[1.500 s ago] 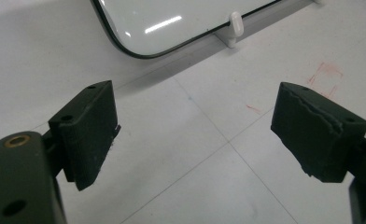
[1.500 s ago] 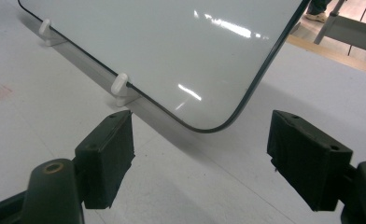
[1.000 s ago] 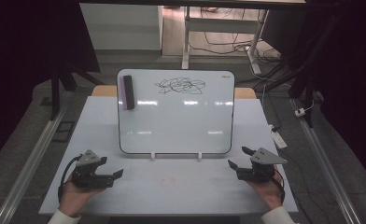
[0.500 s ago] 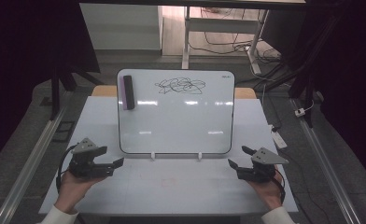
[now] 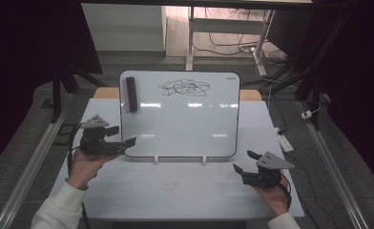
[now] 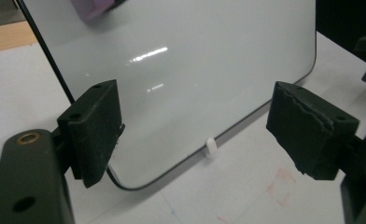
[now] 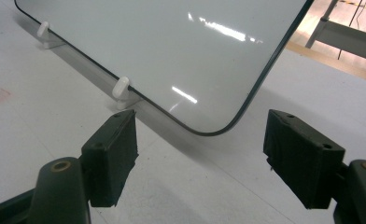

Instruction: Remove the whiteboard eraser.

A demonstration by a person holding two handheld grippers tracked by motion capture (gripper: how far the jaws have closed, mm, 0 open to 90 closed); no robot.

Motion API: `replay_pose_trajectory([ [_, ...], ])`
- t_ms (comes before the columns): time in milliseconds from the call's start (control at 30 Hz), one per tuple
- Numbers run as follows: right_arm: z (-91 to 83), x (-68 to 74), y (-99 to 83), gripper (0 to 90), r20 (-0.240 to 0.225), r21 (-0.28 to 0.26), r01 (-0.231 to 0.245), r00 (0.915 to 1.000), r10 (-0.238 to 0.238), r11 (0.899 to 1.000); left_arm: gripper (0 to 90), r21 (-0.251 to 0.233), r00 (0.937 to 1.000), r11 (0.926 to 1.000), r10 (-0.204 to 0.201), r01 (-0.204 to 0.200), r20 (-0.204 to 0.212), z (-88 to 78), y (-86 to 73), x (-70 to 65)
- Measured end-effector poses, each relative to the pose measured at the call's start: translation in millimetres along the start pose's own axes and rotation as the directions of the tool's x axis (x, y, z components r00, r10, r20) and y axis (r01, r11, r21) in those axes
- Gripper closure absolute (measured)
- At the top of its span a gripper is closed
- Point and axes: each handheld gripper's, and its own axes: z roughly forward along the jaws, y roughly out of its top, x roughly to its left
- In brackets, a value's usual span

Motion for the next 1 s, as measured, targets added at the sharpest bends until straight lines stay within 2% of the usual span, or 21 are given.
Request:
replay_pose_trajectory([
  [100,0.8,1.0,0.0,25.3,0.001,0.003,0.004,1.0,-0.004,1.0,20.2,-0.014,0.9994,0.9998,0.01,-0.011,-0.034,7.2,8.9,2.2],
  [133,1.3,1.4,0.1,25.3,0.0,0.004,0.004,1.0,-0.004,1.0,20.8,-0.014,0.9994,0.9998,0.01,-0.011,-0.034,7.2,8.9,2.2],
  [233,2.1,2.5,0.3,25.3,0.001,0.006,0.005,1.0,-0.005,1.0,22.3,-0.032,0.9984,0.9995,0.004,-0.005,-0.057,10.8,16.9,6.1],
  [267,2.7,3.2,0.2,25.3,0.002,0.011,0.012,0.9999,-0.012,1.0,22.8,-0.044,0.9969,0.999,0.002,-0.006,-0.078,11.9,23.2,9.4],
  [333,3.3,3.7,-0.1,25.3,0.004,0.013,0.014,0.9999,-0.014,1.0,23.9,-0.05,0.9962,0.9988,-0.001,-0.003,-0.087,12.2,26.8,11.3],
  [400,3.8,3.7,-0.7,25.3,0.004,0.016,0.016,0.9999,-0.016,1.0,24.9,-0.066,0.9942,0.9978,-0.009,0.002,-0.108,13.0,38.0,16.3],
  [733,5.2,4.6,-2.2,25.3,0.006,0.028,0.022,0.9997,-0.022,0.999,30.0,-0.079,0.9898,0.9969,-0.006,-0.005,-0.143,19.0,65.2,24.2],
  [1000,6.2,5.6,-2.9,25.3,0.011,0.034,0.031,0.9994,-0.031,0.999,35.7,-0.095,0.9822,0.9954,-0.021,0.003,-0.186,24.3,85.7,32.5],
])
